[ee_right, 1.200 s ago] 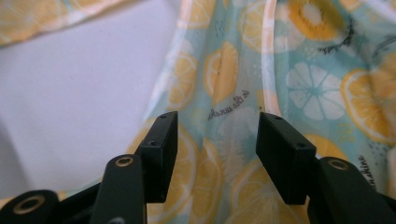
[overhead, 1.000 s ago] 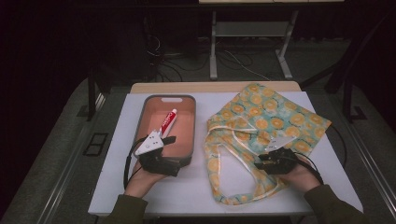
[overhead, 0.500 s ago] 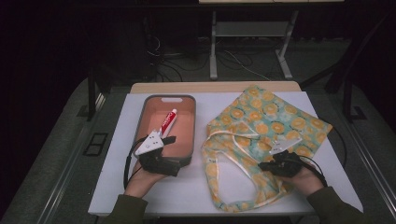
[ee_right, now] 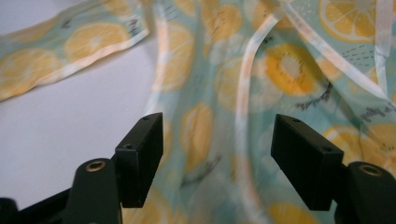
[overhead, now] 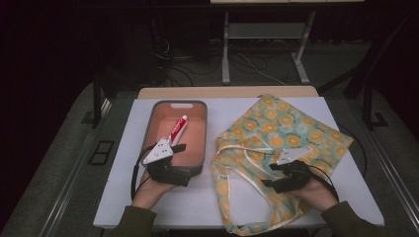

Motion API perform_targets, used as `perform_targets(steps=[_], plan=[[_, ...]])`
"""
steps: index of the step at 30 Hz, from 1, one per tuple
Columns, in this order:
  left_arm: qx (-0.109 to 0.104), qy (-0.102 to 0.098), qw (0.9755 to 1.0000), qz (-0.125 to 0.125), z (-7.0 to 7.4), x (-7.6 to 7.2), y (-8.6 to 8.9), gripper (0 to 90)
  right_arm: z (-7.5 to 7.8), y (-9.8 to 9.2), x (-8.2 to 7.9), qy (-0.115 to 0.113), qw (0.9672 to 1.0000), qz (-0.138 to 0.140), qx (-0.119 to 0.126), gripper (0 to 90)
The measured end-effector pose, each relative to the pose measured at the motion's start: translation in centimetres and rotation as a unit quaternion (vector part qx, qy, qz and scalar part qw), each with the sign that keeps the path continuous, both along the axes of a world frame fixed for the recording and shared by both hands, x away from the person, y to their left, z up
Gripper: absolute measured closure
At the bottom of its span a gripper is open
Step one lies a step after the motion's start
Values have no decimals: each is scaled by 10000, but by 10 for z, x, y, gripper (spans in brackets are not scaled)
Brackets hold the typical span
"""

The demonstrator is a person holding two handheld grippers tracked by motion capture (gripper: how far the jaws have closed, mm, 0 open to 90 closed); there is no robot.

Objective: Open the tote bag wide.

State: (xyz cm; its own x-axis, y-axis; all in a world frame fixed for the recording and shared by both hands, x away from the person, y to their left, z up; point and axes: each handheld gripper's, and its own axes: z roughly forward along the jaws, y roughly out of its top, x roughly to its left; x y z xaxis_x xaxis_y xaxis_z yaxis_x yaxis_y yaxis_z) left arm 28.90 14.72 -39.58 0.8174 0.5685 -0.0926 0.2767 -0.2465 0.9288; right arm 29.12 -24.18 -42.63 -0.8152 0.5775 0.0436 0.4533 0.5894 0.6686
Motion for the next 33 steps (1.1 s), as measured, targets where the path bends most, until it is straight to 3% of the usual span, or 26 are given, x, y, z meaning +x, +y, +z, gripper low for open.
perform_targets(steps=[4, 8, 18, 27, 33], plan=[[-9, 2, 10000, -2, 0, 0, 0, 41, -8, 7, 15, 51, 9999, -74, -59, 320], [-2, 2, 10000, -6, 0, 0, 0, 41, -20, 12, 20, 59, 9993, -55, -367, 300], [8, 0, 10000, 6, 0, 0, 0, 42, -19, 1, 27, 20, 9994, -292, -209, 675], [9, -5, 10000, 8, 0, 0, 0, 43, -19, -5, 34, 41, 9993, -326, -177, 867], [8, -1, 10000, 0, 0, 0, 0, 44, -15, -9, 35, -4, 9994, -346, -89, 885]])
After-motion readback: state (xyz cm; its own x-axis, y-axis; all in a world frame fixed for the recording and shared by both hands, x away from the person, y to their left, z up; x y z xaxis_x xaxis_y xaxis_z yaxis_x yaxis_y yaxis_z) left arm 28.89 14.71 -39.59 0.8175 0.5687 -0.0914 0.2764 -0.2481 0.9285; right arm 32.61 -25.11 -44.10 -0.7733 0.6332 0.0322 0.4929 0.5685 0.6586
